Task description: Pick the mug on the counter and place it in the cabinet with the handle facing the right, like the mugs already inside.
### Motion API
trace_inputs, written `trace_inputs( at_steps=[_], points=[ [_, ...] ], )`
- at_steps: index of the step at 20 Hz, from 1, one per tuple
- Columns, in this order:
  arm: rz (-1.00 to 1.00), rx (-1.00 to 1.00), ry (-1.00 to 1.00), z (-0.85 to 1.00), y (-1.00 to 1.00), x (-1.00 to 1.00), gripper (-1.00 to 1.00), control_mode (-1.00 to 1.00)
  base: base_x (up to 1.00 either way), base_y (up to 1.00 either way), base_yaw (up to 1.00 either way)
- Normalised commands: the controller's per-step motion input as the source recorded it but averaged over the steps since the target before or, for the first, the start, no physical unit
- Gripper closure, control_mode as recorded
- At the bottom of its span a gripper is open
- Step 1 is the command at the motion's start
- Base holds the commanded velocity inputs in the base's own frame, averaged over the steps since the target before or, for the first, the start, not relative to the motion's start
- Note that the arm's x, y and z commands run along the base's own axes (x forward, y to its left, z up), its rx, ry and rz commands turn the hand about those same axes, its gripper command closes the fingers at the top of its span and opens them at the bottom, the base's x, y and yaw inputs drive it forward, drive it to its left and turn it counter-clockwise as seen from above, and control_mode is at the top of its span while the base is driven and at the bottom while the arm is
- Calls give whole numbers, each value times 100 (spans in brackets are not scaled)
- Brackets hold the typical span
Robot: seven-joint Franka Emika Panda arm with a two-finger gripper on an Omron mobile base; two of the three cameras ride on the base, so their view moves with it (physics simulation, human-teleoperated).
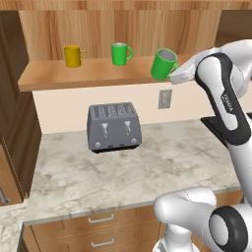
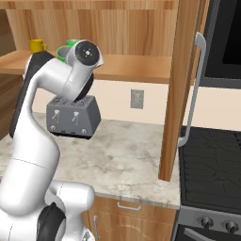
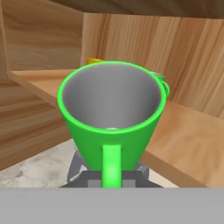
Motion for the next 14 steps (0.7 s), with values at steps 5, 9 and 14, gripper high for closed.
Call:
trace_inputs(
  at_steps=[5, 9, 14],
  points=[
    [0, 3, 1, 0, -2, 46, 100, -100, 0, 0, 0],
    [1, 6, 3, -4, -1, 45, 100, -100, 0, 0, 0],
    [3, 7, 4, -7, 0, 32, 100, -100, 0, 0, 0]
  ],
)
